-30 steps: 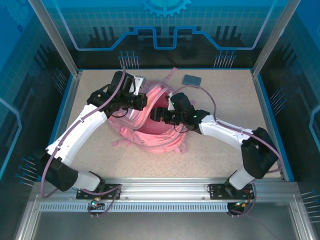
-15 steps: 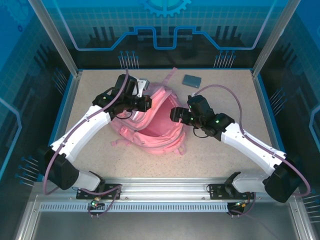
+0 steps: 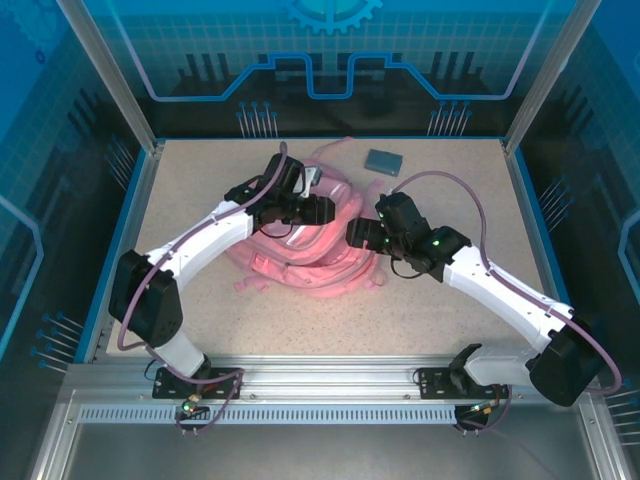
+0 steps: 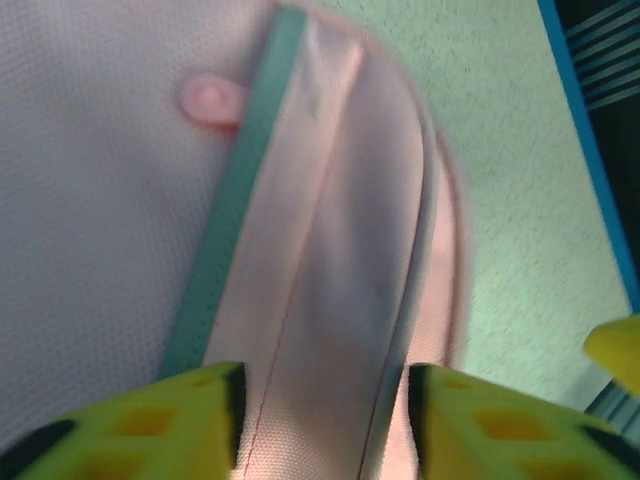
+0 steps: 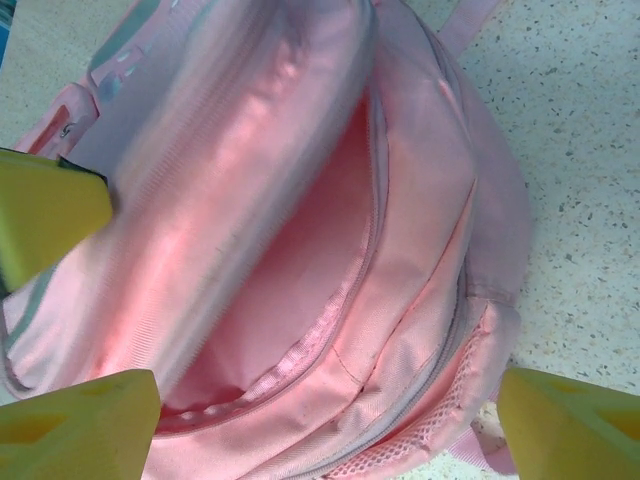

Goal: Pack the student bag

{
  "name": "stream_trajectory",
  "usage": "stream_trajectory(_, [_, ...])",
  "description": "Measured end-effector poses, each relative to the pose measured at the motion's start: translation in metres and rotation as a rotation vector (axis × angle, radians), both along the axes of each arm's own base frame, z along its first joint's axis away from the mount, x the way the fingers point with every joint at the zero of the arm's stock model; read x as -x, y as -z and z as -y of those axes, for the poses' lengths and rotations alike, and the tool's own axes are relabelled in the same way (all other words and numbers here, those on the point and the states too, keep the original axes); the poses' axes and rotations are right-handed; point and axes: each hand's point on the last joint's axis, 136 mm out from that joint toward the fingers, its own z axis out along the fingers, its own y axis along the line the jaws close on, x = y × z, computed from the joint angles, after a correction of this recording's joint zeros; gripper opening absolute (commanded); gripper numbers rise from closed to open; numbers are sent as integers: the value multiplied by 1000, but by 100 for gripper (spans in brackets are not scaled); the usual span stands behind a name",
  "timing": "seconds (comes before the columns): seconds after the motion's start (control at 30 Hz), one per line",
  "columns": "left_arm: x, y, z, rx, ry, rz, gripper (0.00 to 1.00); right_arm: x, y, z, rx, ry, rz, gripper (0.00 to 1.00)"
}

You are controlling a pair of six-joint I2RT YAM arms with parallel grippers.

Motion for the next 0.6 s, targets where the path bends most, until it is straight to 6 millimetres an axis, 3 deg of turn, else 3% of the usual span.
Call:
stream_trajectory(0.07, [2, 0, -9, 19, -34, 2, 69, 3, 3, -1, 18, -4, -6, 86])
stream_trajectory(0.17, [9, 5, -45, 42, -134, -25, 75, 13, 12, -17, 61, -50, -24, 84])
stream_trajectory(0.3, [14, 8, -108, 72, -322, -46, 84, 32, 26, -66, 124, -165, -61, 78])
stream_trajectory(0.4, [26, 8, -144, 72, -442, -43, 94, 46, 35, -103, 157, -209, -93, 72])
stream_trajectory(0.6, [59, 9, -187, 42, -583, -11, 98, 72, 45, -153, 165, -218, -139, 63])
